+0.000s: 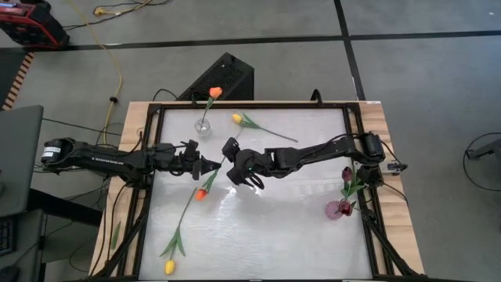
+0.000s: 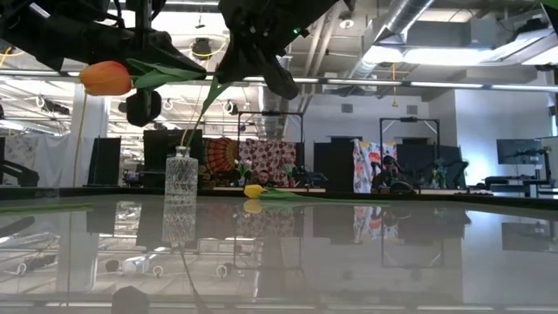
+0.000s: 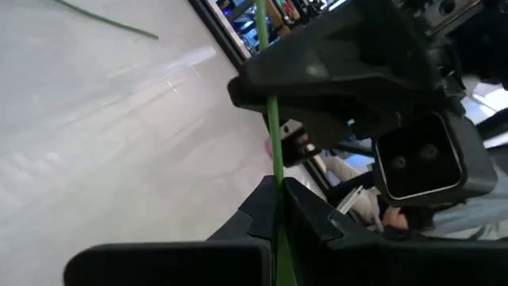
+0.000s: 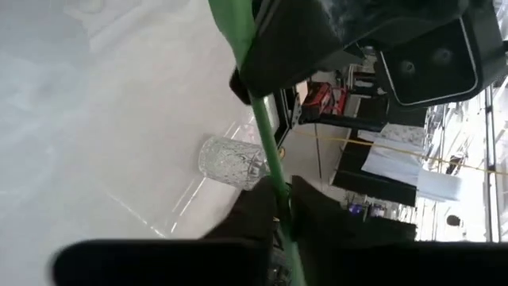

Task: Sort flowers into vase by color
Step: Put the orange flower into the transparent vase

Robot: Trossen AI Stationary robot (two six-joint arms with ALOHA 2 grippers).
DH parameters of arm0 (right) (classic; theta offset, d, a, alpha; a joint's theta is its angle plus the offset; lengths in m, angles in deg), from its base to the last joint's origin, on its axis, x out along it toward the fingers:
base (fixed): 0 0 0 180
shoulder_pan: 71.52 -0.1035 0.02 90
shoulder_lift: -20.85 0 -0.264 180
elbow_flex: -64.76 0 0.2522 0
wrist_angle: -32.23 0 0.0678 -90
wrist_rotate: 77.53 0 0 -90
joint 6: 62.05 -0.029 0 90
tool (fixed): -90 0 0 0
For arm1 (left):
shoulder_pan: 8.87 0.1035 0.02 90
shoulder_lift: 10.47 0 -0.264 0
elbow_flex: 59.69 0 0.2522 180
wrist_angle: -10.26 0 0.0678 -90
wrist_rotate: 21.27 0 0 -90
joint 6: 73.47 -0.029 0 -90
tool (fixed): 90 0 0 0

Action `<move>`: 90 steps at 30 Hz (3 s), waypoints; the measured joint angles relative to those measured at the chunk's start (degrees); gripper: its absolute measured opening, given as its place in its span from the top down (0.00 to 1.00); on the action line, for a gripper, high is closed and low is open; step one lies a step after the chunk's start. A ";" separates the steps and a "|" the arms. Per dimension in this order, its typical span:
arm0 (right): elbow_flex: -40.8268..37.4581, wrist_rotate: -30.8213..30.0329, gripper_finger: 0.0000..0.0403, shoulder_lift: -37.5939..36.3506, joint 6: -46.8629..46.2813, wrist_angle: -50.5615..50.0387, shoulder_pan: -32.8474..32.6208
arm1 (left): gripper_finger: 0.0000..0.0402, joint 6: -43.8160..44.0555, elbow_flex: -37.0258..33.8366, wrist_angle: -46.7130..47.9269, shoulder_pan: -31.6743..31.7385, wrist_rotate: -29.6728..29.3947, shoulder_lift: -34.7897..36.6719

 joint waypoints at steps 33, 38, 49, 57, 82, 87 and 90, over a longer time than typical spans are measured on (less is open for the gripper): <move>-22.62 49.77 0.94 -7.61 -77.54 48.83 9.32 | 0.60 -42.42 -2.71 5.82 3.58 -3.15 19.46; -21.53 48.00 0.94 -0.68 -82.45 53.96 8.78 | 0.61 -43.49 -5.01 -4.81 1.93 -2.84 16.00; -20.68 43.25 0.94 1.95 -83.81 54.74 8.89 | 0.61 -47.65 -5.05 -13.42 0.84 -0.01 7.80; -20.68 42.06 0.94 1.95 -83.59 52.99 8.85 | 0.61 -46.17 -5.05 -21.38 0.84 -1.20 -0.10; -20.63 44.15 0.55 -1.67 -80.58 43.99 8.37 | 1.00 -44.34 -5.03 -23.84 -1.05 -10.74 1.18; -20.63 46.88 0.43 -5.35 -77.58 26.72 8.13 | 1.00 -48.46 -0.98 -4.21 0.94 -17.73 9.99; -20.68 47.01 0.41 -5.45 -77.58 22.19 7.41 | 1.00 -51.49 3.02 9.25 2.08 -26.86 14.28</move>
